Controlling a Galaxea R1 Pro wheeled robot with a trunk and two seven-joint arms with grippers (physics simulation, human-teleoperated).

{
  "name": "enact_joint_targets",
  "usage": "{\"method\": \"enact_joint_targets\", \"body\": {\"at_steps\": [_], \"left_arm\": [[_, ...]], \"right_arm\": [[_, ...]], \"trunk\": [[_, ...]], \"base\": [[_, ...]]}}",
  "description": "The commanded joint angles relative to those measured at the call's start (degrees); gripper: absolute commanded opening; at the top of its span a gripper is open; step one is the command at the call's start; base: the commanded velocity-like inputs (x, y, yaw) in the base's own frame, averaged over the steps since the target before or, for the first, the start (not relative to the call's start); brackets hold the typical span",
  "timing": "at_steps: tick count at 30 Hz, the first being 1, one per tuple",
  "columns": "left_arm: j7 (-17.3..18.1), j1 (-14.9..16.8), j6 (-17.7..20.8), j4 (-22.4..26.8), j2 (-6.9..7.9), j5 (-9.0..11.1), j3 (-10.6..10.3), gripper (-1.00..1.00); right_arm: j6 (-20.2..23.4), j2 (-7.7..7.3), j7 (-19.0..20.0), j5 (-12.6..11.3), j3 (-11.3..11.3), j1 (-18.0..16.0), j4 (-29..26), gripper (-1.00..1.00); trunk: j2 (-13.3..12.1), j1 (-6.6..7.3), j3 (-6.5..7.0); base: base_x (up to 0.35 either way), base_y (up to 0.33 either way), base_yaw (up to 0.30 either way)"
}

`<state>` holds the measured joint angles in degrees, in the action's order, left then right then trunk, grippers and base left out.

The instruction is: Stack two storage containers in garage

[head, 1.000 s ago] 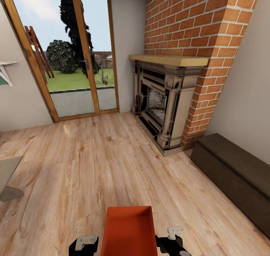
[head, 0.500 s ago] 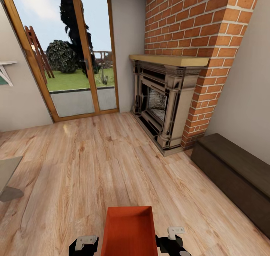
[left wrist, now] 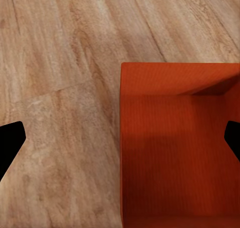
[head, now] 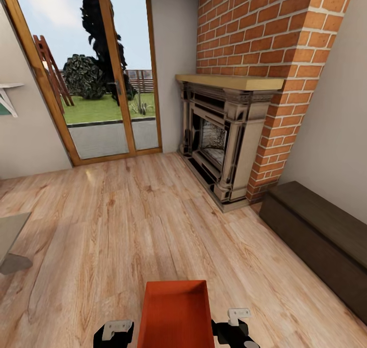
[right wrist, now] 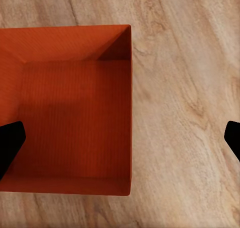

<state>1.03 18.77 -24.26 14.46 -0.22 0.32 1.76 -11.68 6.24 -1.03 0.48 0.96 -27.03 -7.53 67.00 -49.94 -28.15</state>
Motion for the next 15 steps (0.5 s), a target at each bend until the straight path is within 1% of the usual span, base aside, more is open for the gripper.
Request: {"method": "enact_joint_targets", "body": {"at_steps": [1, 6, 15], "left_arm": [[0.11, 0.04, -0.18, -0.05, -0.02, 0.03, 0.18, 1.0], [0.11, 0.04, -0.18, -0.05, 0.0, 0.03, 0.18, 1.0], [0.11, 0.04, -0.18, -0.05, -0.02, 0.03, 0.18, 1.0]], "right_arm": [[-0.18, 0.0, -0.11, 0.05, 0.09, -0.04, 0.06, 1.0], [-0.18, 0.0, -0.11, 0.05, 0.09, -0.04, 0.06, 1.0], [-0.18, 0.0, -0.11, 0.05, 0.09, -0.04, 0.05, 1.0]], "trunk": [[0.03, 0.0, -0.05], [0.03, 0.0, -0.05], [0.03, 0.0, -0.05]], "base": [[0.0, 0.0, 0.0], [0.0, 0.007, 0.0], [0.0, 0.072, 0.0]]}}
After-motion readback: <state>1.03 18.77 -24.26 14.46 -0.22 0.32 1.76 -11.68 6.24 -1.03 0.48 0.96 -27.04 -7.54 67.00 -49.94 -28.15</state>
